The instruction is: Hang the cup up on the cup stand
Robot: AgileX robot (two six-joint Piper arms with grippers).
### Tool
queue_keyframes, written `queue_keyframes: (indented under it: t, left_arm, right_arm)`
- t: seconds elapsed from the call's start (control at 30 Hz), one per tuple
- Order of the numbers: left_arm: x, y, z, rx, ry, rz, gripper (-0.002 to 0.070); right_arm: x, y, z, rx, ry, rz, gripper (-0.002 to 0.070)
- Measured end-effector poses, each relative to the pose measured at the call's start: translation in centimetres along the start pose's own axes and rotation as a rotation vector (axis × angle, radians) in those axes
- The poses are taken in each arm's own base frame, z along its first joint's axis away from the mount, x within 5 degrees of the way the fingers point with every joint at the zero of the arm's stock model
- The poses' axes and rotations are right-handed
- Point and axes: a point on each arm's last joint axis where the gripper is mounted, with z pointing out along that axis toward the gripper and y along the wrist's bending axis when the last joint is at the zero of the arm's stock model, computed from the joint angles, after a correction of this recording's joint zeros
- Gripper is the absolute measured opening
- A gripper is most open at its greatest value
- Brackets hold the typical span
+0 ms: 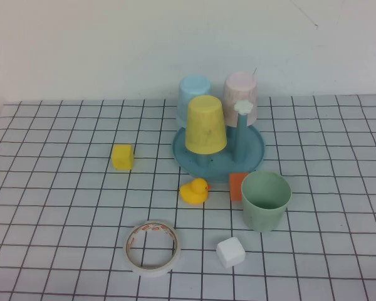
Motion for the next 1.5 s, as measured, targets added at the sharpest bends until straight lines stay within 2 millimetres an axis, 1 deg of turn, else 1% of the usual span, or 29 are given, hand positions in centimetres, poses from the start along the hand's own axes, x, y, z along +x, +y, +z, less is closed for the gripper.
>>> queue_keyframes:
  t: [0.23, 0.97, 1.07, 1.2, 1.27, 1.3, 1.4, 1.5]
  left_arm:
    - [0.0, 0.0, 0.0, 0.0, 0.0, 0.0, -0.0002]
    - [-0.1, 0.0, 0.0, 0.002, -0.006, -0.007, -0.0002]
    - [-0.1, 0.0, 0.0, 0.002, -0.01, -0.009, -0.0002]
    - [-0.4, -0.1, 0.0, 0.015, -0.04, -0.061, -0.0002]
    - [-0.7, -0.2, 0.0, 0.031, -0.08, -0.139, -0.0002]
    - [-0.9, -0.3, 0.0, 0.042, -0.105, -0.206, -0.0002]
    - [-1.8, -0.4, -0.2, 0.092, -0.188, -0.534, -0.0002]
    - [-2.3, -0.3, -0.3, 0.153, -0.232, -0.904, -0.0002]
  right_arm:
    - [0.0, -0.1, 0.0, 0.016, 0.001, -0.037, -0.0001]
    - [0.0, -0.2, 0.0, 0.026, 0.002, -0.061, -0.0001]
    - [0.0, -0.2, 0.0, 0.02, 0.002, -0.036, -0.0001]
    - [0.0, 0.2, 0.0, -0.021, 0.004, 0.074, -0.0001]
    - [0.0, 0.6, 0.0, -0.062, 0.004, 0.172, -0.0001]
    - [0.0, 0.8, 0.0, -0.086, 0.006, 0.233, -0.0001]
    - [-0.1, 1.4, -0.1, -0.157, 0.016, 0.403, -0.0001]
    - [-0.2, 1.9, -0.2, -0.215, 0.028, 0.546, -0.0001]
